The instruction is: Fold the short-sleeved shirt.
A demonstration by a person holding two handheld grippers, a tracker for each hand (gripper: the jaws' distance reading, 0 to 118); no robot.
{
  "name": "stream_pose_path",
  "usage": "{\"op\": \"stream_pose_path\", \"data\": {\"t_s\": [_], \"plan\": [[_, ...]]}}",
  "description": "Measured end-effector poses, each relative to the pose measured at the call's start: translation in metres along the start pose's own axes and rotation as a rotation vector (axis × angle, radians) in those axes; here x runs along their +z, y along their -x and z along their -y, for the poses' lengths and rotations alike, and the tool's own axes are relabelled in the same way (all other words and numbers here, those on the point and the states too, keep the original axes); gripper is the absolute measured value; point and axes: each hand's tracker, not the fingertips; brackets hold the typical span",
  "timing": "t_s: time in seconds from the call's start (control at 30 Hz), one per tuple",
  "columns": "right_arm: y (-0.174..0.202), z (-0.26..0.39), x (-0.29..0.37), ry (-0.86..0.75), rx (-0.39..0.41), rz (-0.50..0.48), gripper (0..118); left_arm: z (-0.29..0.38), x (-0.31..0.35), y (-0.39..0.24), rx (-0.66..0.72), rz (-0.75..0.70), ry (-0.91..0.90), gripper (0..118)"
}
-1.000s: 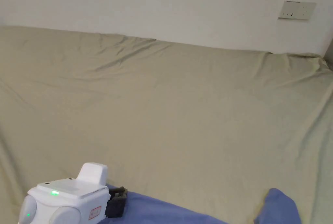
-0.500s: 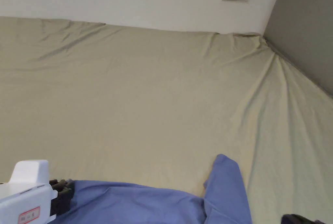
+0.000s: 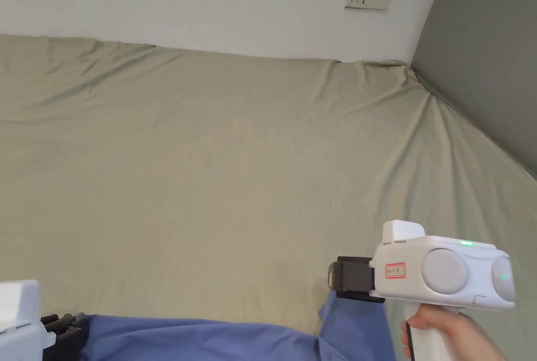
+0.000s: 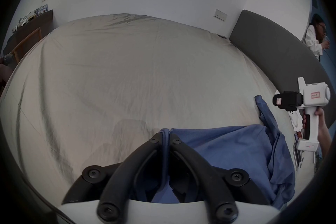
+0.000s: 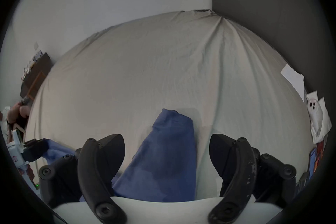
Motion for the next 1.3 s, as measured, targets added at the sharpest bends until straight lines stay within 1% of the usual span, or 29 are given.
{"op": "stream_pose_path", "data": {"t_s": [0.1, 0.13, 0.2, 0.27, 0.33, 0.37, 0.4, 0.43, 0.47, 0.5, 0.53, 0.57, 0.6, 0.63, 0.7, 0.83, 0.97, 1.07, 1.17, 1.2, 1.27, 1.3], "plan": [[0.010, -0.006, -0.011, 0.033, 0.015, 0.024, 97, 0.003, -0.005, 0.001, -0.008, -0.005, 0.015, 6], [0.012, -0.007, -0.015, 0.039, 0.020, 0.046, 97, 0.004, -0.006, 0.000, -0.009, -0.007, 0.019, 6], [0.015, -0.008, -0.026, 0.051, 0.024, 0.128, 96, 0.006, -0.008, 0.001, -0.007, -0.006, 0.027, 6], [0.017, -0.004, -0.039, 0.094, 0.049, 0.168, 89, 0.008, -0.009, 0.001, -0.002, -0.005, 0.033, 6], [0.016, 0.003, -0.050, 0.170, 0.066, 0.188, 78, 0.010, -0.009, 0.003, 0.002, -0.005, 0.040, 6], [0.015, 0.008, -0.052, 0.147, 0.049, 0.165, 78, 0.011, -0.009, 0.003, 0.003, -0.006, 0.042, 6], [0.013, 0.009, -0.046, 0.097, -0.003, 0.166, 78, 0.011, -0.009, 0.003, 0.003, -0.006, 0.045, 6], [0.011, 0.008, -0.045, 0.117, -0.026, 0.144, 78, 0.011, -0.008, 0.003, 0.003, -0.007, 0.046, 6], [0.008, 0.008, -0.042, 0.115, -0.055, 0.093, 77, 0.012, -0.008, 0.003, 0.004, -0.008, 0.048, 6], [0.008, 0.010, -0.035, 0.109, -0.090, 0.043, 69, 0.011, -0.006, 0.003, 0.009, -0.011, 0.049, 6], [0.010, 0.010, -0.030, 0.104, -0.096, 0.060, 50, 0.010, -0.004, 0.002, 0.014, -0.012, 0.049, 6], [0.011, 0.011, -0.026, 0.105, -0.081, 0.074, 22, 0.009, -0.001, 0.002, 0.018, -0.012, 0.048, 6], [0.012, 0.011, -0.022, 0.097, -0.054, 0.072, 7, 0.008, 0.002, 0.002, 0.021, -0.011, 0.046, 6], [0.016, 0.010, -0.015, 0.068, -0.001, 0.084, 7, 0.006, 0.006, 0.001, 0.020, -0.011, 0.047, 6], [0.016, 0.010, 0.004, 0.014, 0.031, 0.072, 7, 0.002, 0.018, -0.001, 0.015, -0.017, 0.017, 6], [0.010, 0.002, 0.064, -0.076, -0.018, -0.012, 7, -0.016, 0.055, 0.003, 0.067, 0.019, -0.064, 6], [-0.003, -0.009, 0.135, -0.203, -0.012, -0.098, 7, -0.042, 0.102, 0.007, 0.079, 0.020, -0.175, 6], [-0.014, -0.020, 0.195, -0.316, -0.009, -0.127, 7, -0.065, 0.142, 0.007, 0.049, 0.005, -0.257, 6], [-0.025, -0.033, 0.248, -0.424, -0.026, -0.152, 7, -0.090, 0.180, 0.007, 0.025, -0.016, -0.344, 6], [-0.027, -0.039, 0.265, -0.458, -0.017, -0.163, 7, -0.100, 0.193, 0.006, 0.022, -0.029, -0.380, 6], [-0.028, -0.050, 0.291, -0.522, -0.008, -0.141, 7, -0.120, 0.216, 0.005, 0.025, -0.027, -0.428, 6], [-0.027, -0.058, 0.305, -0.549, 0.014, -0.118, 7, -0.133, 0.228, 0.005, 0.016, -0.032, -0.454, 6]]}}
